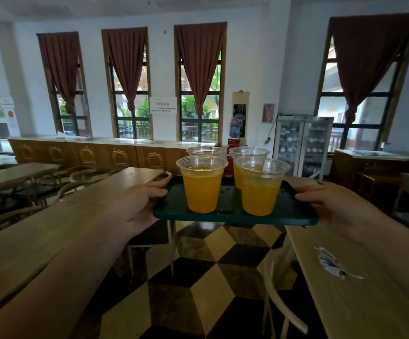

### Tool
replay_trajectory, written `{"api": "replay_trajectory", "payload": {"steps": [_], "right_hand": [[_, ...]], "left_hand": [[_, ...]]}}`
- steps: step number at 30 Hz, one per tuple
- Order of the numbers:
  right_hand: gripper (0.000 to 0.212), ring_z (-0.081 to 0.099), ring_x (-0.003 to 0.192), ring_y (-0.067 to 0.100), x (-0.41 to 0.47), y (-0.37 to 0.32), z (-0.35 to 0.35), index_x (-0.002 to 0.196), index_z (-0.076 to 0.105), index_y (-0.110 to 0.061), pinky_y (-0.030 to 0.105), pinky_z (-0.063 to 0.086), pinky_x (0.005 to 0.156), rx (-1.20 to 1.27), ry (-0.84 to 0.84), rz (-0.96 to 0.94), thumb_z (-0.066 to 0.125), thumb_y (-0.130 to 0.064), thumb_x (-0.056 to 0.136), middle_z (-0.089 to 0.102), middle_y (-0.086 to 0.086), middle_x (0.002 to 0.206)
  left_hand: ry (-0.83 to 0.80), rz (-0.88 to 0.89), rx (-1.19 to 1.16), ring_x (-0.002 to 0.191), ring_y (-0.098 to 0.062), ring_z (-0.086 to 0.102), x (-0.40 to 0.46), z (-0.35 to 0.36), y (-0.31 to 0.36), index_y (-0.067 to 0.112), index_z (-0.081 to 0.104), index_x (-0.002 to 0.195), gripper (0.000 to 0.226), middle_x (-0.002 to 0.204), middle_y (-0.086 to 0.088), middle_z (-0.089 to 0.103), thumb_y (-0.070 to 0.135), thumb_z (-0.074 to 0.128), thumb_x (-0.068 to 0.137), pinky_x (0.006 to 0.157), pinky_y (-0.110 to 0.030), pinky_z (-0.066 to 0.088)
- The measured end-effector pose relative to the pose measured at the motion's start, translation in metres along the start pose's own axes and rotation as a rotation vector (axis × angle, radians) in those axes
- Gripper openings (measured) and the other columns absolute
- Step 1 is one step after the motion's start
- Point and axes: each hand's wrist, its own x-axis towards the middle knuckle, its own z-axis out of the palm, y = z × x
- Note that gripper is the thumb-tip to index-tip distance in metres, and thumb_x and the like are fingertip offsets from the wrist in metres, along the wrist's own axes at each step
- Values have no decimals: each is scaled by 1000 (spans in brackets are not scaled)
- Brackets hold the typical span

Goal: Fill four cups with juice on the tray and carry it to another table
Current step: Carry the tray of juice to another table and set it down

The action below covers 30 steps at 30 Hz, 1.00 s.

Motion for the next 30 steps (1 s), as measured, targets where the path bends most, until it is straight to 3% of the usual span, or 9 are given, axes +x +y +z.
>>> {"api": "replay_trajectory", "payload": {"steps": [4, 8, 12, 17, 19, 21, 24, 27, 30], "right_hand": [[29, 67, 109, 29, 80, -1, 9, 120, 70, -7, 35, 56, 77, 0, -25, -6, 62, -1, 93, 70, 16, 119], [25, 66, 98, 24, 152, -1, 25, 116, 69, -6, 29, 57, 62, 11, -28, 0, 61, 1, 94, 69, 15, 113], [23, 69, 96, 24, 230, 5, 42, 112, 70, -6, 24, 60, 53, 18, -15, 6, 60, 4, 94, 71, 14, 108], [20, 74, 84, 20, 316, 10, 72, 99, 73, -8, 33, 61, 73, 19, 9, 6, 57, 4, 95, 78, 8, 89], [21, 71, 92, 23, 351, 11, 81, 98, 73, -9, 42, 54, 91, 35, 36, 25, 57, 4, 95, 76, 9, 94], [21, 67, 101, 26, 388, 14, 89, 100, 72, -10, 46, 50, 97, 49, 78, 41, 57, 4, 95, 72, 11, 106], [22, 66, 103, 26, 440, 16, 97, 100, 72, -11, 41, 55, 81, 42, 122, 65, 57, 3, 95, 71, 11, 110], [23, 70, 89, 22, 488, 19, 97, 97, 71, -12, 35, 54, 69, 19, 123, 72, 54, 3, 97, 77, 8, 93], [24, 76, 71, 13, 542, 24, 93, 98, 71, -13, 32, 60, 66, 25, 126, 68, 54, 3, 97, 80, 1, 85]], "left_hand": [[-8, 31, 5, 106, -31, 67, 80, 18, 9, 9, 65, 128, 36, 123, -17, 68, -3, 48, 99, 70, -38, 55], [-18, 17, 15, 104, -29, 67, 160, 29, 14, 12, 66, 127, 36, 125, -15, 66, -1, 47, 99, 64, -36, 57], [-58, 3, 0, 105, -31, 66, 246, 36, 16, 15, 64, 128, 37, 122, -15, 67, 0, 46, 100, 75, -43, 55], [-120, -25, 22, 104, -31, 64, 361, 41, 29, 18, 67, 118, 31, 114, -12, 67, 2, 48, 101, 76, -43, 54], [-140, -47, 8, 115, -33, 62, 406, 43, 36, 17, 67, 124, 34, 124, -13, 65, 2, 50, 99, 77, -42, 54], [-165, -60, 2, 116, -33, 61, 452, 48, 43, 14, 68, 119, 31, 124, -14, 64, 0, 50, 99, 76, -41, 54], [-213, -64, 31, 107, -30, 63, 514, 65, 52, 15, 69, 105, 28, 112, -12, 66, -3, 47, 99, 70, -39, 55], [-241, -91, 51, 109, -31, 64, 573, 83, 54, 15, 69, 103, 29, 113, -12, 67, -3, 47, 99, 67, -38, 58], [-274, -121, 60, 112, -30, 63, 636, 104, 51, 15, 70, 104, 30, 115, -11, 68, -2, 47, 99, 75, -40, 55]]}}
